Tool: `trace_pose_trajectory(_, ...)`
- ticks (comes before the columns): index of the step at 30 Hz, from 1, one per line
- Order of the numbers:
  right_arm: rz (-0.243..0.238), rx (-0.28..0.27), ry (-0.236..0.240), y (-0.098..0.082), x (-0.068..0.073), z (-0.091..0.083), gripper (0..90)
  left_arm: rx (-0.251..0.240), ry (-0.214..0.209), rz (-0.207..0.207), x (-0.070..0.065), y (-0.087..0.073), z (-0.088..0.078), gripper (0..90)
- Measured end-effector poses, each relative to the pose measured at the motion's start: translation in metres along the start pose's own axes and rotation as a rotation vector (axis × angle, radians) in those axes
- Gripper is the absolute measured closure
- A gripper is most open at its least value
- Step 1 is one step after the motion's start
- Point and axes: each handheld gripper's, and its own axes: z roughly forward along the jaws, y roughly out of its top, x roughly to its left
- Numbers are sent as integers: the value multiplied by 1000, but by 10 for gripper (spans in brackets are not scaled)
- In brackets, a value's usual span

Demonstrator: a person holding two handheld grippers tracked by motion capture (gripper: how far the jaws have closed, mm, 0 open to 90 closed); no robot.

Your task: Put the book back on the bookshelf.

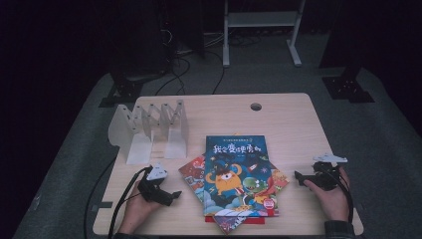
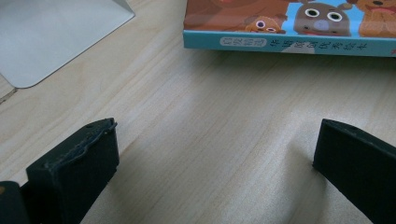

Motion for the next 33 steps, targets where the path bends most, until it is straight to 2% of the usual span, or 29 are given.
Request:
trace_pose_trajectory(3, 4, -4, 0, 0, 0, -1, 47, 0, 0, 0, 0, 0, 0, 0)
trace_pose_trajectory(4, 7, -39, -1, -1, -1, -4, 194, 0, 0, 0, 0, 0, 0, 0)
trace_pose_trajectory(6, 4, -35, 2, 0, -2, -7, 296, 0, 0, 0, 0, 0, 0, 0)
trace_pose_trajectory(8, 15, -31, 13, 2, -2, -9, 331, 0, 0, 1, 0, 0, 0, 0)
trace_pose_trajectory(13, 11, -68, 62, 14, 8, -20, 343, 0, -2, 2, 0, 0, 0, 0)
trace_pose_trajectory(20, -22, -81, 108, 31, 25, -21, 341, 0, -8, 3, 0, 0, 0, 0)
trace_pose_trajectory(21, -37, -78, 129, 38, 32, -19, 344, -6, -18, -6, 0, 0, -1, 0)
trace_pose_trajectory(25, -49, -73, 155, 48, 41, -13, 348, -5, -18, 3, -1, 2, -3, 0)
trace_pose_trajectory(27, -55, -71, 173, 54, 46, -7, 350, -15, -21, -2, -1, 3, -5, 0)
trace_pose_trajectory(29, -59, -67, 188, 60, 52, -2, 354, -3, -20, -11, -1, 4, -6, 0)
trace_pose_trajectory(33, -57, -57, 229, 71, 61, 10, 366, -27, -20, 6, -3, 8, -11, 0)
